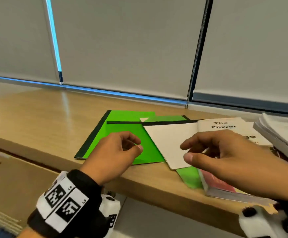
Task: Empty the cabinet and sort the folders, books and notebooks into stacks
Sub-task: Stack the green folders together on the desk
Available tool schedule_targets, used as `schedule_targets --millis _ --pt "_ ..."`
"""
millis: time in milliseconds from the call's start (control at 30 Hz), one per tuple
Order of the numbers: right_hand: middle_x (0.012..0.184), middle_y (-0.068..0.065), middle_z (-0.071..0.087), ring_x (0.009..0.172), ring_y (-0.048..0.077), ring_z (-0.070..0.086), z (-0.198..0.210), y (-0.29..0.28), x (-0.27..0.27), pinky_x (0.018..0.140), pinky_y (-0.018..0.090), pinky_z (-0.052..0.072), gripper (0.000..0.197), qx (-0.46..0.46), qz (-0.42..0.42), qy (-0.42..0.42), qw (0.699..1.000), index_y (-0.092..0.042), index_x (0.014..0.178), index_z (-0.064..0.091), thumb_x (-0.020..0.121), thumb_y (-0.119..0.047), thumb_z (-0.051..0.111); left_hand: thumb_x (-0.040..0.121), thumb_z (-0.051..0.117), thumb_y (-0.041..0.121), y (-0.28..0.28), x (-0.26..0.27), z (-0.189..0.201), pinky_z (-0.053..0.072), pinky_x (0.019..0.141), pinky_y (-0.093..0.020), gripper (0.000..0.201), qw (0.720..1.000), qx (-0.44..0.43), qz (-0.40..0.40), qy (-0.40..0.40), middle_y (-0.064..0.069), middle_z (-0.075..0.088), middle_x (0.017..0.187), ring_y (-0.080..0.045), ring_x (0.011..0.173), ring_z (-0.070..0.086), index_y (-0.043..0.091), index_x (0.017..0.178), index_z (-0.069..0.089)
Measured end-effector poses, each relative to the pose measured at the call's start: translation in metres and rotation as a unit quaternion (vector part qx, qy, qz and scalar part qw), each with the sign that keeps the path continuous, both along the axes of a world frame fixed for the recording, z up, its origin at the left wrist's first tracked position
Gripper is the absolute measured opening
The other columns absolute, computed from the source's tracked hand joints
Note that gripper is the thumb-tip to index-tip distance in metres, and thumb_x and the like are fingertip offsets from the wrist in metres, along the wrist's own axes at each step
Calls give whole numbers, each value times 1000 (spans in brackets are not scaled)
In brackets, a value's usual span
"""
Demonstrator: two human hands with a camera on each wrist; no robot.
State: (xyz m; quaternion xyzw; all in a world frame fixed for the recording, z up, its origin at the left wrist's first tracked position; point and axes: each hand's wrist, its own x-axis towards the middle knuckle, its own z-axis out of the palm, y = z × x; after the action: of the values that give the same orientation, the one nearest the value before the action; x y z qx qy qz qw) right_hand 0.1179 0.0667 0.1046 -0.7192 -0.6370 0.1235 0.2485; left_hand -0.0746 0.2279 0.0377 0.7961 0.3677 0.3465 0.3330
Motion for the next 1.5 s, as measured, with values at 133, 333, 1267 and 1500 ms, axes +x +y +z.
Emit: schedule_targets --millis 133,333,1267,1500 --pt "90 -14 71 81 0 64 25 46 14 79 22 50 27 -87 -13 9 996 -38 108 65 85 -50 61 86 66 38 33 6 22 45 84 -28 23 985 -86 69 134 7 58 97 -14 96 59 29 107 63" --pt "104 -7 67 94 10 62 26 83 27 80 22 44 33 -219 -42 37 974 -29 115 64 88 -46 60 83 65 42 55 -5 34 46 84 -31 43 928 -213 112 285 -12 59 118 -28 102 60 24 120 53" --pt "161 5 9 145 22 23 -28 97 29 118 40 16 70 -283 44 -84 955 -36 152 11 92 -25 44 97 49 9 89 -32 159 58 80 -30 22 943 -316 46 -90 -7 75 101 -22 95 72 8 109 68" --pt "117 -11 67 108 -1 60 5 131 10 90 6 40 71 -204 -5 207 957 -44 106 61 58 -92 39 72 65 27 128 -88 215 59 66 -21 36 928 -247 41 -275 -10 75 99 -16 83 73 6 101 70"
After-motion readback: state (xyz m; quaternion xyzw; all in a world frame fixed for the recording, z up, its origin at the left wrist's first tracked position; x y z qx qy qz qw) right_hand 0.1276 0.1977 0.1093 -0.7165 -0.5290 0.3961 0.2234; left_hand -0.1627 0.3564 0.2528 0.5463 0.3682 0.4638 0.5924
